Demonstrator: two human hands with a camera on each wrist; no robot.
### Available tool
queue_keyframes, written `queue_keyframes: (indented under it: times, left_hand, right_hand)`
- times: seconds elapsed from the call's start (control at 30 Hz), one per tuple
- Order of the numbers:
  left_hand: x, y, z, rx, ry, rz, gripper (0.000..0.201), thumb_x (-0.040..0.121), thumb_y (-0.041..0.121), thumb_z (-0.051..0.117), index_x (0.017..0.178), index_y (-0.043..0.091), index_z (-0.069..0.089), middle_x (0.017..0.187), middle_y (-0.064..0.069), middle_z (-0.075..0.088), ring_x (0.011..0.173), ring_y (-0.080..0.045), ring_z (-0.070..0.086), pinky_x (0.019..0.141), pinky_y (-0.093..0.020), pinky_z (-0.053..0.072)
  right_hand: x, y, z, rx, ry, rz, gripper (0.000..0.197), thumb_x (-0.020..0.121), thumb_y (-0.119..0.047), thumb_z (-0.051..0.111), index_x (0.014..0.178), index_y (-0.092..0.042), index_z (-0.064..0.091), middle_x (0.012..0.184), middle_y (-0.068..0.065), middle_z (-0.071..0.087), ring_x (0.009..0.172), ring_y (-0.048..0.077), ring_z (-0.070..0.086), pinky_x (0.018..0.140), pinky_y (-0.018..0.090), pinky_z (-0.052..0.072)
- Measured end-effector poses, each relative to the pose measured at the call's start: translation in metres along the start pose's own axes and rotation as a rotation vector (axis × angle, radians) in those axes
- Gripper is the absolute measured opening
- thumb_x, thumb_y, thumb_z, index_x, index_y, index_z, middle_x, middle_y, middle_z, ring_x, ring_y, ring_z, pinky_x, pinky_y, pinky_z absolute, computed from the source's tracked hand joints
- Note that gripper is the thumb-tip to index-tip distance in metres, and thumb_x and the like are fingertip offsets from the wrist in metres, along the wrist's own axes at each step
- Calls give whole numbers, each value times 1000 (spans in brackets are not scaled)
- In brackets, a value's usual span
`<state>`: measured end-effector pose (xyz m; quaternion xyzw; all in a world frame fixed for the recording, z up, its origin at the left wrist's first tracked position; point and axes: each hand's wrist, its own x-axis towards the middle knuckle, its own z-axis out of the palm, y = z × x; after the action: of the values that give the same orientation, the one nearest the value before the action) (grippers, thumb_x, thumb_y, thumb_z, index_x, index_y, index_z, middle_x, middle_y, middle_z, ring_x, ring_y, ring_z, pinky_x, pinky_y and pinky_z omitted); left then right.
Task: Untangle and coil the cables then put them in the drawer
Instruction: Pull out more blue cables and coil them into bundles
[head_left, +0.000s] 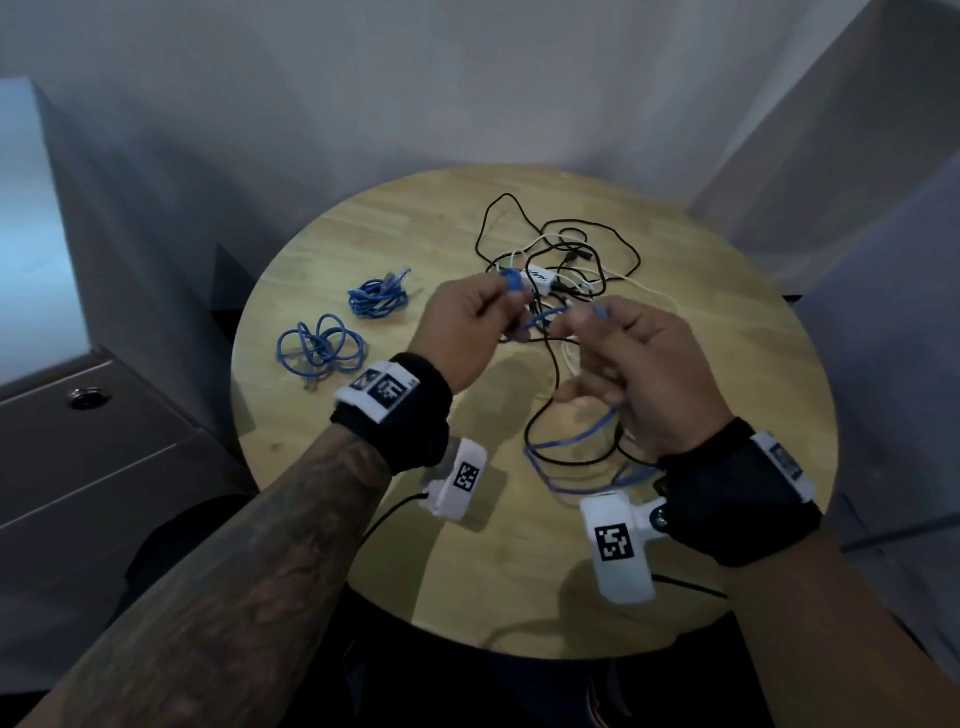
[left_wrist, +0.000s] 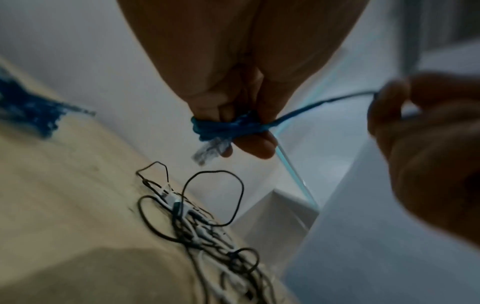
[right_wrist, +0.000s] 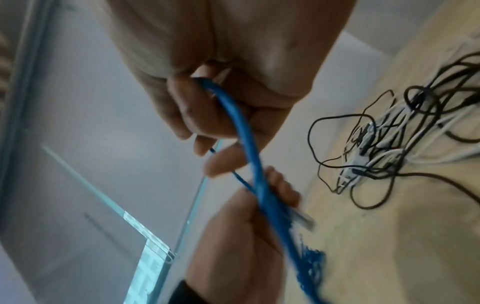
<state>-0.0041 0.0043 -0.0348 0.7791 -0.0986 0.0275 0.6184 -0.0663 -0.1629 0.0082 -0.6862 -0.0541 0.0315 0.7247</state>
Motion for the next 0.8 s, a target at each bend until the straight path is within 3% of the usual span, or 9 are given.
queue_keyframes:
  times: [0.1, 0.13, 0.27, 0.33, 0.43, 0.6, 0.7, 0.8]
  left_hand:
    - [-9, 5, 9, -31, -232, -124, 25, 102, 9, 43, 91, -1, 63, 70, -6, 63, 55, -8, 59, 61, -20, 47]
    - [-11, 7, 12, -94, -303, -174, 31, 104, 14, 40, 90, -1, 63, 69, -8, 61, 56, -13, 58, 60, -23, 47]
    - [-19, 22, 19, -357, -508, -299, 36, 102, 18, 33, 82, 2, 59, 61, -4, 50, 51, -17, 44, 66, -31, 47]
    - [-20, 29, 13, -566, -530, -352, 32, 98, 17, 31, 82, 5, 56, 58, -1, 43, 52, -16, 35, 70, -32, 48]
    - [-18, 32, 1, -928, -454, -375, 26, 93, 18, 34, 87, 6, 56, 60, 1, 41, 53, -14, 35, 73, -32, 50]
    - [0, 16, -11, -1100, -152, -307, 30, 104, 18, 31, 97, 4, 57, 68, 2, 50, 59, -10, 50, 84, -31, 54]
    - [9, 4, -17, -1023, 39, -259, 27, 105, 16, 34, 96, 4, 57, 71, 1, 58, 65, -11, 58, 86, -31, 54]
    - [10, -5, -14, -666, 151, -153, 23, 102, 11, 45, 93, 3, 64, 74, -2, 66, 68, -17, 62, 76, -31, 51]
  right_hand:
    - [5, -7, -10, -25, 123, -60, 27, 103, -20, 51, 83, -11, 66, 52, -3, 26, 45, 12, 17, 42, 22, 21]
    - [8, -5, -16, -104, 185, -99, 28, 103, -22, 50, 81, -14, 66, 53, -4, 29, 47, 12, 19, 43, 22, 19]
    - [24, 12, -39, -422, 363, -163, 24, 101, -27, 53, 83, -19, 67, 52, -21, 51, 51, -3, 45, 55, 16, 33]
    - [33, 23, -43, -491, 366, -148, 20, 98, -25, 59, 83, -18, 69, 66, -19, 62, 62, -7, 53, 63, 15, 41]
    - [37, 40, -34, -533, 228, -113, 15, 95, -20, 64, 84, -12, 71, 84, 1, 71, 74, 5, 58, 73, 24, 46]
    - [27, 49, -16, -792, -56, -62, 21, 100, -29, 55, 100, -20, 74, 77, 0, 70, 68, 10, 60, 67, 28, 45]
    - [9, 40, -3, -847, -269, -10, 25, 102, -31, 52, 89, -20, 71, 63, 1, 65, 53, 5, 54, 58, 28, 42]
    - [-2, 27, 2, -795, -220, -125, 27, 98, -33, 58, 83, -14, 69, 66, 12, 61, 59, 22, 57, 59, 39, 51]
